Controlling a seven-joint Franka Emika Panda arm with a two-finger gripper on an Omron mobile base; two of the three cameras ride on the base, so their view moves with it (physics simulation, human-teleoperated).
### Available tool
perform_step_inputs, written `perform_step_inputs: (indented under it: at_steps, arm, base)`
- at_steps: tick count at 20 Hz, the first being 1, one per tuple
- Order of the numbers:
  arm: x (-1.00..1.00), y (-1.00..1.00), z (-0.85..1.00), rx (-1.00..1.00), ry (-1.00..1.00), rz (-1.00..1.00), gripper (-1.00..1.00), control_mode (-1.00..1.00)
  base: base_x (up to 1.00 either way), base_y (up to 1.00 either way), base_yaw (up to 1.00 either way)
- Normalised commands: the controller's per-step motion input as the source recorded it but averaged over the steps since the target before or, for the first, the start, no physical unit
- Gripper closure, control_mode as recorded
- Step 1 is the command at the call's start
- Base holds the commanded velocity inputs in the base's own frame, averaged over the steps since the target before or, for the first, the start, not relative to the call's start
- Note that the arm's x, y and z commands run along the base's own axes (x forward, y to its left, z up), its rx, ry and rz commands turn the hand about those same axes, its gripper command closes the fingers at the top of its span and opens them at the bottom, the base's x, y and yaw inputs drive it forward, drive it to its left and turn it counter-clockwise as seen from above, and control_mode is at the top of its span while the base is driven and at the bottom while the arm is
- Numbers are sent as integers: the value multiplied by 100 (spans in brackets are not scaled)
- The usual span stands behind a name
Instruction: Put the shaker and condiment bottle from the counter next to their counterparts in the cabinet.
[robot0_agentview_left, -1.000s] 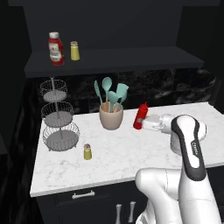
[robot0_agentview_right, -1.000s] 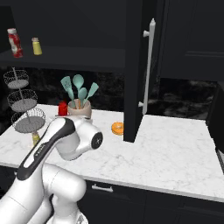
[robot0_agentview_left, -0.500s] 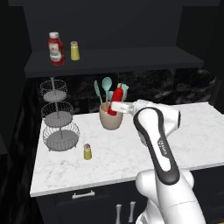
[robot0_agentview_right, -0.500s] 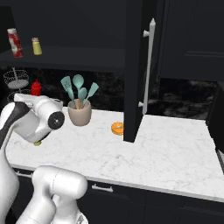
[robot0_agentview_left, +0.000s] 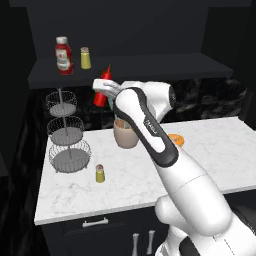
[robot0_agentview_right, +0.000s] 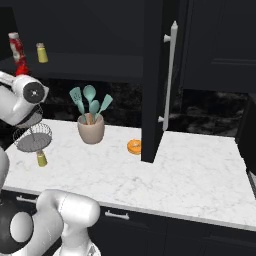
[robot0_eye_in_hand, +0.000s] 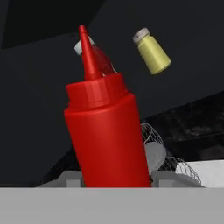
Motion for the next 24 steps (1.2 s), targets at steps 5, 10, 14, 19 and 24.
perform_step_inputs:
  at_steps: [5, 10, 14, 19, 24]
  arm:
    - [3, 55, 80, -9, 4, 1, 100, -100]
    - [11, 54, -2, -28, -7, 14, 100, -100]
    - [13, 7, 19, -16, -19, 1, 100, -100]
    - [-4, 26, 1, -18, -9, 3, 100, -100]
    - [54, 13, -2, -7, 0, 0, 100, -100]
  base:
    - [0, 0, 0]
    - [0, 0, 0]
    - [0, 0, 0]
    - [0, 0, 0]
    - [0, 0, 0]
